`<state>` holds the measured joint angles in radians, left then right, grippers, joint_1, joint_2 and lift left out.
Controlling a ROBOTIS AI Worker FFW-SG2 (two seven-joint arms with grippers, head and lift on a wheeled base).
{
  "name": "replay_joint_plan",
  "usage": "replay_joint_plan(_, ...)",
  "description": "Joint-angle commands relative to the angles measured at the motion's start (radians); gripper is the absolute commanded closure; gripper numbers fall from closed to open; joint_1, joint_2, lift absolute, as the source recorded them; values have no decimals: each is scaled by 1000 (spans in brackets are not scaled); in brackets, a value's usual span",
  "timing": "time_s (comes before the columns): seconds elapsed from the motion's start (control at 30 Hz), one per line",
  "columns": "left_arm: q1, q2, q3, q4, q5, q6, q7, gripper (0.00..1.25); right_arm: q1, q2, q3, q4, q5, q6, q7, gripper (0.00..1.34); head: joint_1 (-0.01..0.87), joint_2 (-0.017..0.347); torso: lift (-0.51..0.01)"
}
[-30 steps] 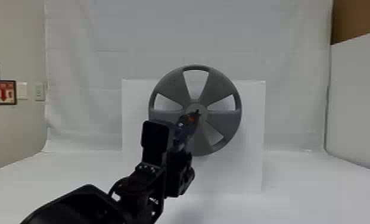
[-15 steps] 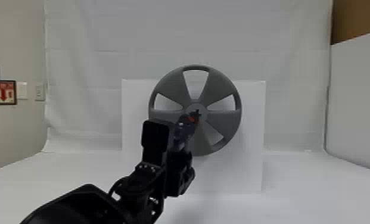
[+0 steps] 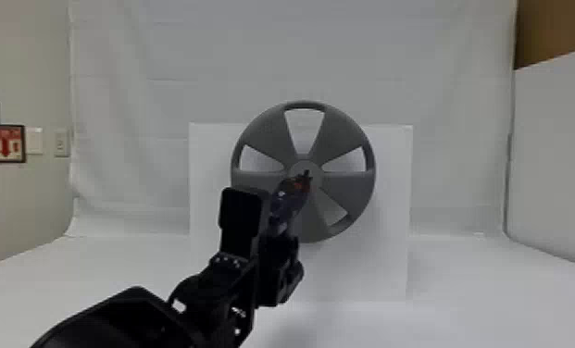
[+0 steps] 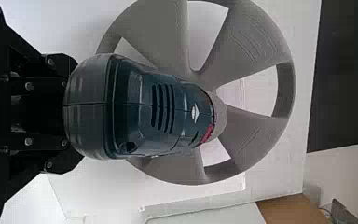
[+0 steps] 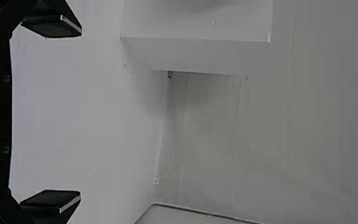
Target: Grasp the drill and bring into the middle of wheel
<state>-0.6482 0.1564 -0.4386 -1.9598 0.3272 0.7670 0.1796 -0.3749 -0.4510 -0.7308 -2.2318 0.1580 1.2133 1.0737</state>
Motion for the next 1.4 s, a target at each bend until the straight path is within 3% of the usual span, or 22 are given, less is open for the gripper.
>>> replay_joint_plan(0.0,7,-1,12,-2,3,-3,-17,1222,1,0,-1,0,0,0,0,79,54,31,-403)
replay_joint_plan(0.27,59,5,67,-54,3,-43,-91,1222,4,3,-6,0,-2,0,0,79,54,31,-403)
replay_joint_plan(0.6,150,3,169,-79,-13,-77,-100,1222,2,9,-6,0,-3,0,0,79,54,31,-403)
replay_joint_plan(1.0,191,-6,215,-21,-39,-115,11,1222,-2,18,4,1,14,0,0,79,54,31,-403)
replay_joint_plan(1.37,179,-14,221,58,-37,-115,21,1222,-2,18,7,1,17,0,0,79,54,31,-403)
